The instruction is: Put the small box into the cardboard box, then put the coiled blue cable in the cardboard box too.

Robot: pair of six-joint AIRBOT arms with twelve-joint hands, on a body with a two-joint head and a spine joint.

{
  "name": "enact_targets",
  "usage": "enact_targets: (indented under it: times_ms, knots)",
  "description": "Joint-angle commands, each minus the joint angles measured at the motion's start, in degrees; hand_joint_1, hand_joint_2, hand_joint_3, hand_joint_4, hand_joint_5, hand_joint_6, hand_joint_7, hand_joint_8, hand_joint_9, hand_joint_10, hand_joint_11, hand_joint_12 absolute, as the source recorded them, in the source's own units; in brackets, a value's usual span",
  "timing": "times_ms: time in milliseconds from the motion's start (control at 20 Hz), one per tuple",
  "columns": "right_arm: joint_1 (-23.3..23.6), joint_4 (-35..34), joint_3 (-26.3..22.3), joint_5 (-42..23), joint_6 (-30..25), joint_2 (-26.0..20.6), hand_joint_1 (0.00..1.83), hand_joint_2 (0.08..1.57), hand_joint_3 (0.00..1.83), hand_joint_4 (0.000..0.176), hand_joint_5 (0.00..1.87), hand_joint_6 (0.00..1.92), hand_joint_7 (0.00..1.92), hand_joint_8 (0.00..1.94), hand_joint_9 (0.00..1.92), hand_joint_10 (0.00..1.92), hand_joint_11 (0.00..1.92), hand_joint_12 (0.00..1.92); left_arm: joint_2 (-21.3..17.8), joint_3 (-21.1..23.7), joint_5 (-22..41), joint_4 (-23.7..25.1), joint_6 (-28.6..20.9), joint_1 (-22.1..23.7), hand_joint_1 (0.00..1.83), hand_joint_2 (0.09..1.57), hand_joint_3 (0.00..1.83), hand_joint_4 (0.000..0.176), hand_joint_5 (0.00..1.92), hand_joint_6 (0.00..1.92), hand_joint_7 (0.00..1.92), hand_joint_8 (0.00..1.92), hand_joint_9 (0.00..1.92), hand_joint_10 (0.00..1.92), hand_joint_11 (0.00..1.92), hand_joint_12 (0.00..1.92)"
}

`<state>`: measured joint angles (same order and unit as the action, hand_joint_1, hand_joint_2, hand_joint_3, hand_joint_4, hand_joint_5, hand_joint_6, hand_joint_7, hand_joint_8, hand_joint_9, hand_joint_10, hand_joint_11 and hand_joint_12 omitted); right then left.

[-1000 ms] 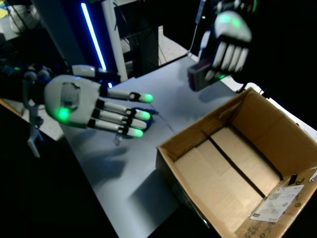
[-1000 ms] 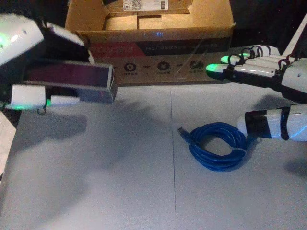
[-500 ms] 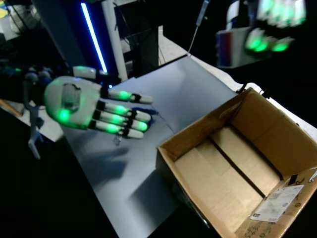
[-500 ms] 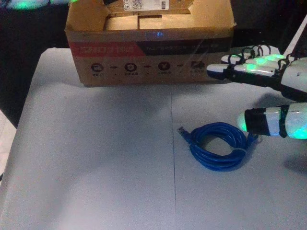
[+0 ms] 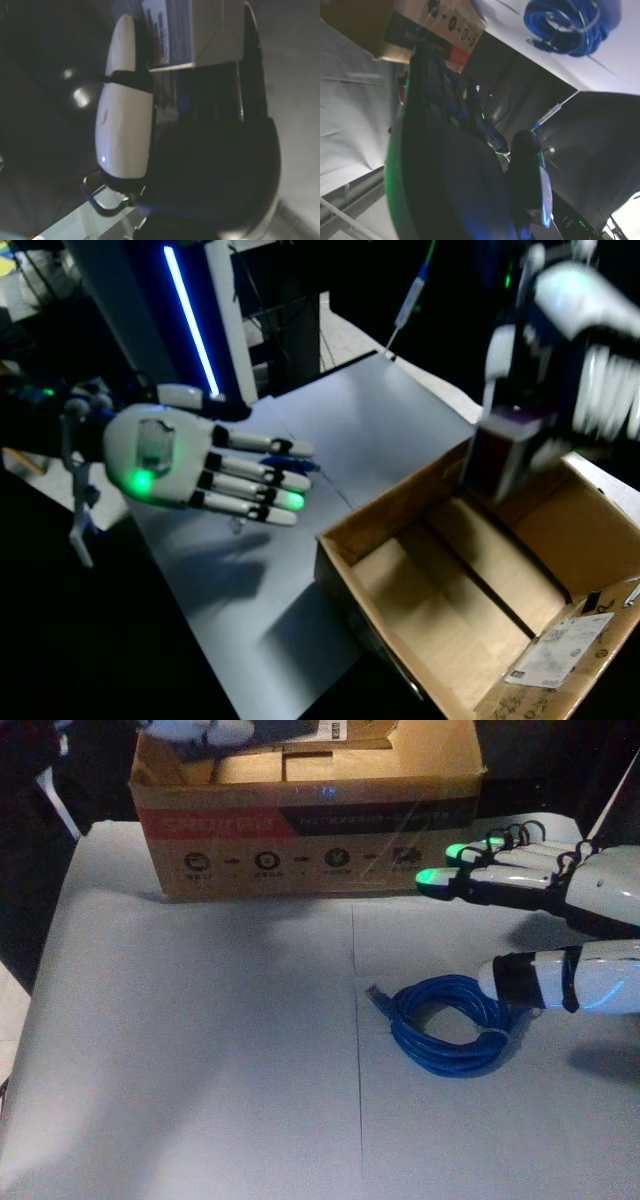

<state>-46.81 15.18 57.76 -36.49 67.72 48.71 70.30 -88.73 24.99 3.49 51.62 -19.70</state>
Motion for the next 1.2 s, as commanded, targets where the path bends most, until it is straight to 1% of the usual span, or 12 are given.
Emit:
enact_targets:
  times_ms: [0, 100, 300, 450, 550, 650, 750, 800, 850, 1000, 1050, 1150]
  knots:
    - [0.6, -1.0, 0.1, -6.4, -0.1, 0.1, 0.00, 1.31, 0.01, 0.176, 0.06, 0.01, 0.00, 0.00, 0.03, 0.00, 0.00, 0.00, -0.1, -0.5, 5.8, -1.2, 0.1, 0.5, 0.88, 0.91, 0.00, 0.166, 0.39, 0.00, 0.41, 0.00, 0.40, 0.05, 0.11, 1.00]
    - [0.6, -1.0, 0.1, -6.4, -0.2, 0.1, 0.01, 1.32, 0.00, 0.176, 0.06, 0.00, 0.00, 0.00, 0.02, 0.00, 0.01, 0.01, -0.2, -0.7, 5.2, -1.3, 0.1, 0.4, 0.69, 0.88, 0.00, 0.176, 0.12, 0.01, 0.09, 0.01, 0.09, 0.01, 0.00, 0.32]
    - [0.6, -1.0, 0.1, -6.4, -0.6, 0.0, 0.00, 1.32, 0.00, 0.176, 0.06, 0.01, 0.00, 0.00, 0.01, 0.00, 0.00, 0.00, -5.3, 3.4, 10.4, -1.2, 0.1, 1.3, 0.70, 0.88, 0.00, 0.176, 0.05, 0.00, 0.01, 0.00, 0.00, 0.00, 0.00, 0.01]
    - [0.6, -1.5, 0.0, -6.5, -0.7, -0.2, 0.02, 1.31, 0.00, 0.176, 0.09, 0.01, 0.00, 0.00, 0.02, 0.00, 0.00, 0.00, -10.6, 8.0, 14.4, 0.7, 0.2, 1.0, 0.66, 0.89, 0.00, 0.176, 0.10, 0.00, 0.07, 0.00, 0.06, 0.01, 0.06, 0.05]
    - [0.6, -2.4, -0.1, -6.6, -0.7, -0.6, 0.12, 1.28, 0.00, 0.176, 0.09, 0.00, 0.00, 0.00, 0.02, 0.00, 0.01, 0.00, -16.3, 13.5, 19.0, 1.6, 0.2, -2.5, 0.67, 0.89, 0.00, 0.176, 0.11, 0.00, 0.07, 0.00, 0.06, 0.00, 0.04, 0.05]
    - [0.6, -2.9, -0.5, -6.7, -0.7, -1.1, 0.25, 1.23, 0.00, 0.176, 0.11, 0.01, 0.00, 0.00, 0.02, 0.00, 0.00, 0.00, -21.4, 18.6, 23.6, 1.7, 0.2, -7.6, 0.64, 0.87, 0.00, 0.155, 0.17, 0.01, 0.08, 0.00, 0.04, 0.00, 0.00, 0.03]
    - [0.6, -2.8, -1.1, -7.0, -0.7, -1.8, 0.36, 1.16, 0.00, 0.176, 0.13, 0.00, 0.00, 0.00, 0.02, 0.00, 0.00, 0.00, -25.5, 23.2, 29.0, 0.1, 0.2, -14.1, 0.63, 0.87, 0.00, 0.156, 0.17, 0.01, 0.08, 0.00, 0.03, 0.00, 0.01, 0.02]
    - [0.6, -2.8, -1.4, -7.3, -0.7, -2.0, 0.42, 1.10, 0.00, 0.176, 0.13, 0.00, 0.00, 0.00, 0.02, 0.00, 0.00, 0.00, -27.1, 25.1, 31.7, -1.2, 0.2, -17.5, 0.74, 0.83, 0.00, 0.154, 0.17, 0.00, 0.06, 0.00, 0.00, 0.00, 0.00, 0.00]
    - [0.6, -2.8, -2.0, -8.0, -0.8, -2.0, 0.60, 0.97, 0.00, 0.176, 0.12, 0.00, 0.00, 0.00, 0.04, 0.00, 0.00, 0.00, -29.4, 28.1, 35.3, -5.2, 1.3, -23.8, 0.73, 0.82, 0.00, 0.172, 0.13, 0.00, 0.01, 0.00, 0.00, 0.00, 0.00, 0.00]
    - [0.4, -2.3, -2.1, -8.0, -0.8, -0.3, 0.76, 0.84, 0.00, 0.176, 0.04, 0.00, 0.00, 0.00, 0.00, 0.00, 0.00, 0.00, -30.4, 30.7, 41.4, -11.5, 2.2, -33.7, 0.67, 0.80, 0.00, 0.166, 0.06, 0.00, 0.00, 0.00, 0.00, 0.00, 0.00, 0.00]
    - [0.3, -2.0, -2.1, -8.0, -0.8, 0.4, 0.81, 0.78, 0.00, 0.176, 0.01, 0.00, 0.00, 0.00, 0.00, 0.00, 0.00, 0.00, -30.2, 31.3, 43.3, -13.1, 2.2, -36.2, 0.67, 0.77, 0.00, 0.176, 0.04, 0.00, 0.00, 0.00, 0.00, 0.00, 0.00, 0.00]
    - [0.2, -1.0, -2.0, -8.0, -0.8, 1.9, 0.81, 0.74, 0.00, 0.176, 0.00, 0.00, 0.00, 0.00, 0.00, 0.00, 0.00, 0.00, -30.1, 32.0, 44.9, -14.5, 2.1, -38.4, 0.72, 0.75, 0.00, 0.176, 0.04, 0.00, 0.00, 0.00, 0.00, 0.00, 0.00, 0.00]
